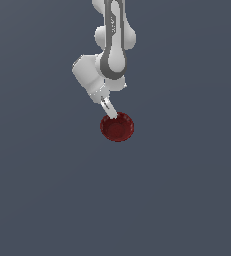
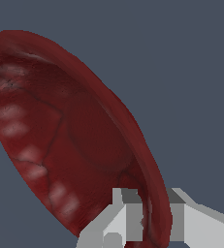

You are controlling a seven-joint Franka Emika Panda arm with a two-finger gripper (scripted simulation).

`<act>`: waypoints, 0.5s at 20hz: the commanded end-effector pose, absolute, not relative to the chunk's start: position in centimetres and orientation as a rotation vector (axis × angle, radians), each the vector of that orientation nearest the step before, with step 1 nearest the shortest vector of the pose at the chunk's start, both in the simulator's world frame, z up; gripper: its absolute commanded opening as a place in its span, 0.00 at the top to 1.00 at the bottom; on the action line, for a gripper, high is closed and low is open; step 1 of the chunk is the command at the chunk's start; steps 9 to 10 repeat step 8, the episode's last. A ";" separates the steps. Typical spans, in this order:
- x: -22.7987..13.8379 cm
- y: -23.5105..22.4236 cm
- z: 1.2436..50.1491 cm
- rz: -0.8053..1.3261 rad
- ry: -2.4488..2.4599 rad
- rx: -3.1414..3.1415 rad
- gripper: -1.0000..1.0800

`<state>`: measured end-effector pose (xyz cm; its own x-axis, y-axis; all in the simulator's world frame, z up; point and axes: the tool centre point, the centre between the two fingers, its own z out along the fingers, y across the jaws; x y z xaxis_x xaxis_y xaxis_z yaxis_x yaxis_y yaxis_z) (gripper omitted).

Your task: Pick up the object and move it to a goal position.

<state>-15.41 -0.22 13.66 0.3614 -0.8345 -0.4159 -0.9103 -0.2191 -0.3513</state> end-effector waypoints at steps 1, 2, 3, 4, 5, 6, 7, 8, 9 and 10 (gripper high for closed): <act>-16.1 0.0 14.2 0.182 1.506 -2.089 1.00; -16.3 0.1 14.3 0.182 1.506 -2.089 1.00; -16.4 0.2 14.4 0.182 1.506 -2.089 1.00; -16.5 0.3 14.5 0.182 1.506 -2.089 1.00; -16.6 0.3 14.6 0.182 1.506 -2.089 1.00; -16.7 0.3 14.6 0.183 1.505 -2.089 1.00; -16.7 0.4 14.7 0.183 1.505 -2.089 1.00; -16.7 0.4 14.7 0.183 1.505 -2.089 1.00; -16.7 0.4 14.7 0.183 1.505 -2.089 1.00; -16.7 0.4 14.7 0.183 1.505 -2.089 1.00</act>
